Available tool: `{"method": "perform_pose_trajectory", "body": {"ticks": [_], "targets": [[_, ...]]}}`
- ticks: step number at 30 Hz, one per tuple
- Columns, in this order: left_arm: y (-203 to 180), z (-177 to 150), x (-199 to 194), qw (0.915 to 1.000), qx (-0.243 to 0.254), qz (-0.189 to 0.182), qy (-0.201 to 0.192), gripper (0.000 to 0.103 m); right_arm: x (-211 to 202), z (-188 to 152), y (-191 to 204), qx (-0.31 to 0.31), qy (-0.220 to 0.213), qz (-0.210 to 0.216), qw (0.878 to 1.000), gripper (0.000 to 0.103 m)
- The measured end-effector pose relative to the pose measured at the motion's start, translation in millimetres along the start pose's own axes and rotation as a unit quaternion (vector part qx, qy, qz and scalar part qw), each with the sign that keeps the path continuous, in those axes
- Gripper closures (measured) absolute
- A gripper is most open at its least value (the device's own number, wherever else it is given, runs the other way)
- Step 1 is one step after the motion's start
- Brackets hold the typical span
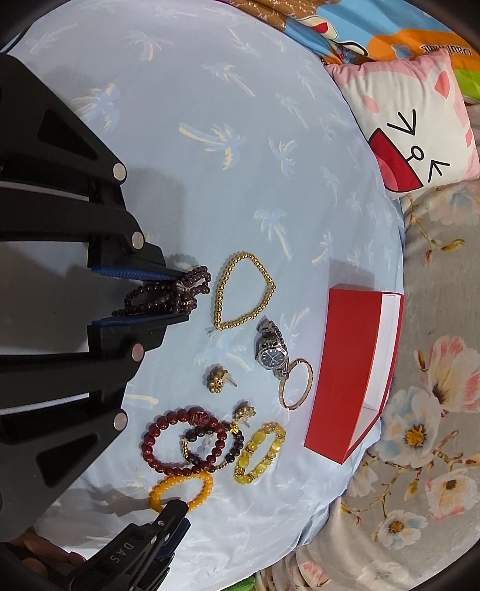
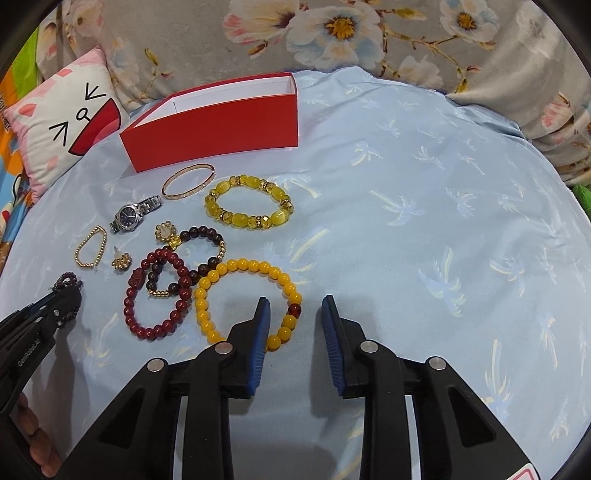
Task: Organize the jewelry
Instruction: 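Grasp the orange amber bead bracelet with the right tool while the left holds the garnet bracelet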
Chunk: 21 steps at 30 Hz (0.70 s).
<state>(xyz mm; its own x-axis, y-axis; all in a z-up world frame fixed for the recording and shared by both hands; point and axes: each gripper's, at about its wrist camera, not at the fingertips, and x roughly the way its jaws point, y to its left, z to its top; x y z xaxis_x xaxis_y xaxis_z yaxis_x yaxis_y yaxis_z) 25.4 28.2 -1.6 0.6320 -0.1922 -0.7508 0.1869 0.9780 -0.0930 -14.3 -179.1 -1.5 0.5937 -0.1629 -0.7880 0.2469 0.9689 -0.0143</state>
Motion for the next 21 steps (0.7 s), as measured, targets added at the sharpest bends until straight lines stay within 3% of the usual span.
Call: {"method": "perform_pose_trajectory", "body": {"ticks": [6, 14, 21], "targets": [[0.3, 0.0, 0.0, 1.0000, 0.000, 0.000, 0.000, 0.087, -0.6, -1.6, 0.8, -0.002, -0.003, 0.012, 1.000, 0.096], [-0.6, 0.0, -3.8, 1.0000, -0.003, -0.001, -0.003, 0.088, -13.3, -3.2, -10.0, 0.011, -0.003, 0.020, 1.000, 0.096], [-2.3, 11.9, -34.0, 0.9990, -0.008, -0.042, -0.015, 0.088, -46.2, 10.8, -20.8, 0.018, -0.032, 0.026, 0.999, 0.096]]}}
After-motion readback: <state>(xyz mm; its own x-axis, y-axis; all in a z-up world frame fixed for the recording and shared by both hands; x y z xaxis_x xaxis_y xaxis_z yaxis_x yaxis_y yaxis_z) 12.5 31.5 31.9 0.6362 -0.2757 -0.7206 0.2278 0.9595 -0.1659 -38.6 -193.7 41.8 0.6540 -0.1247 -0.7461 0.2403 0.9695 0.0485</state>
